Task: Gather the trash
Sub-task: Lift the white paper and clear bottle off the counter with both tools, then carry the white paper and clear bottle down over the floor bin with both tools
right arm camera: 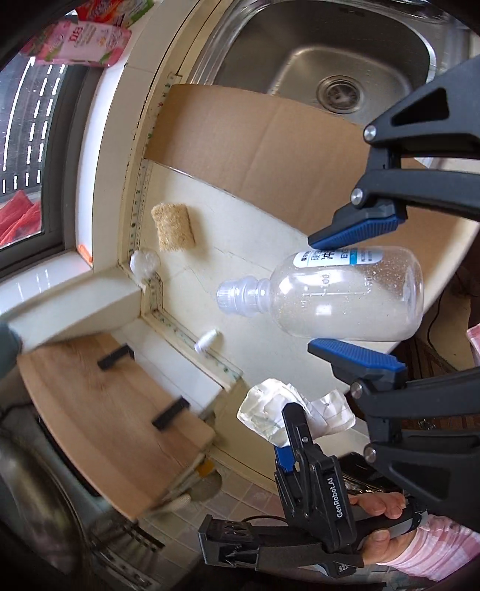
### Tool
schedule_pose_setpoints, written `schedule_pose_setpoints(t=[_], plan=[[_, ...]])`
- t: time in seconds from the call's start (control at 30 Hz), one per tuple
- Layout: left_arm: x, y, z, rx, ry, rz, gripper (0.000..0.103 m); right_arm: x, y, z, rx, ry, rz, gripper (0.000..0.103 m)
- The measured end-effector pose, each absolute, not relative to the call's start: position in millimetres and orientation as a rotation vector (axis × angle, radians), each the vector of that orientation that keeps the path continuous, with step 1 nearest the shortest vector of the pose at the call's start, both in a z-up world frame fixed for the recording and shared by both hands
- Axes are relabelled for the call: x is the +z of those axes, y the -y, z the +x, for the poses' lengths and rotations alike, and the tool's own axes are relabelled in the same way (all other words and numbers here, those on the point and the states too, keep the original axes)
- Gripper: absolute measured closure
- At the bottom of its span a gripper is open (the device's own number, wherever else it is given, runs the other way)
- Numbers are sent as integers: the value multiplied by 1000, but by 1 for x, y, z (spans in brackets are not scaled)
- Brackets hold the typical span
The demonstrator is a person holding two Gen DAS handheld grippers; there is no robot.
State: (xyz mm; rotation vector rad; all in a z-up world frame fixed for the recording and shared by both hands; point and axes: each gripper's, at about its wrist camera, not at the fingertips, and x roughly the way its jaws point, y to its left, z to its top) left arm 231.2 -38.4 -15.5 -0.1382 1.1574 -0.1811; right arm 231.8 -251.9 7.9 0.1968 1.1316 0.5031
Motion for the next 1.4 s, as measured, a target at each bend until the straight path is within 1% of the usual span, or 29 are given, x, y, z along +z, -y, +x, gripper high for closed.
schedule_pose_setpoints(t=[0.17,0.3,0.53,0.67,0.83,0.93,1.1,1.27,1.4], plan=[[3,27,150,-226,-1130,-107,54,29,224,152,496,-1089,182,53],[-2,14,100,-251,-1138,-97,54,26,202,91,510,-1098,190,53],[-23,-9,28,-187,-1118,-109,54,-7,171,16,528,-1183,210,53],[-53,-15,-1,-145,-1119,-121,54,-44,163,-5,509,-1251,238,53],[-111,-13,-12,-122,-1158,-129,53,-112,161,-14,472,-1390,314,52],[-160,-11,-13,-114,-1205,-139,53,-161,161,-15,418,-1466,349,52],[-258,-10,-10,-83,-1297,-145,53,-253,157,-10,338,-1578,380,52],[-343,-15,-1,-66,-1388,-183,53,-335,143,-1,313,-1654,378,51],[-384,-18,6,-51,-1418,-185,51,-383,135,11,285,-1675,370,51]])
